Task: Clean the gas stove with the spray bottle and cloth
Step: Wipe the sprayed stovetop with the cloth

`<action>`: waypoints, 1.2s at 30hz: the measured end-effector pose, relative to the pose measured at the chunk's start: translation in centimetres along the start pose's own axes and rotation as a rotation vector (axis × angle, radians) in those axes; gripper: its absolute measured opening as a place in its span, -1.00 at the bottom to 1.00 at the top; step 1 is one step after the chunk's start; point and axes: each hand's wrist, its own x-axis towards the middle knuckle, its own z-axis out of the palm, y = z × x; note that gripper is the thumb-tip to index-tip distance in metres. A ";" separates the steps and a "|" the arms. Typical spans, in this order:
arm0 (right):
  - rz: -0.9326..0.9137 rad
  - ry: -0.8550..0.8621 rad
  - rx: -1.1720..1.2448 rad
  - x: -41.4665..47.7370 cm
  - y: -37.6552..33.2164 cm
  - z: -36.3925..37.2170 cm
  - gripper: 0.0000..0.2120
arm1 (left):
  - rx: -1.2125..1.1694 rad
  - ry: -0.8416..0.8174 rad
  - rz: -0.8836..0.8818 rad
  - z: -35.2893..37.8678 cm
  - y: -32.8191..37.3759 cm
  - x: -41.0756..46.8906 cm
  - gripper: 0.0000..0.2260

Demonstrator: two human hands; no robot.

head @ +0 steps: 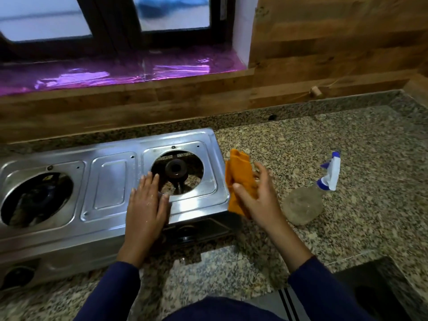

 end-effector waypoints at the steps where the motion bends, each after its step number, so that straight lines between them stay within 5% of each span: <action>1: -0.055 -0.063 -0.196 0.5 -0.2 1.0 -0.26 | 0.016 0.009 -0.027 -0.3 -0.5 0.3 -0.45; 6: -0.252 -0.375 -0.866 2.6 0.5 6.0 -0.41 | 0.129 -0.044 -0.162 -1.0 -3.5 0.9 -0.47; 21: -0.107 -0.201 -0.906 17.9 -1.7 13.5 -0.39 | 0.151 -0.166 -0.185 -1.1 -4.0 0.4 -0.40; 28: -0.098 -0.349 -0.946 22.1 -3.9 17.5 -0.32 | 0.139 -0.151 -0.191 -1.1 -4.1 0.5 -0.39; 36: -0.386 -0.527 -0.888 16.3 -8.8 28.9 -0.27 | -0.110 0.064 -0.290 -1.2 -4.0 0.1 -0.41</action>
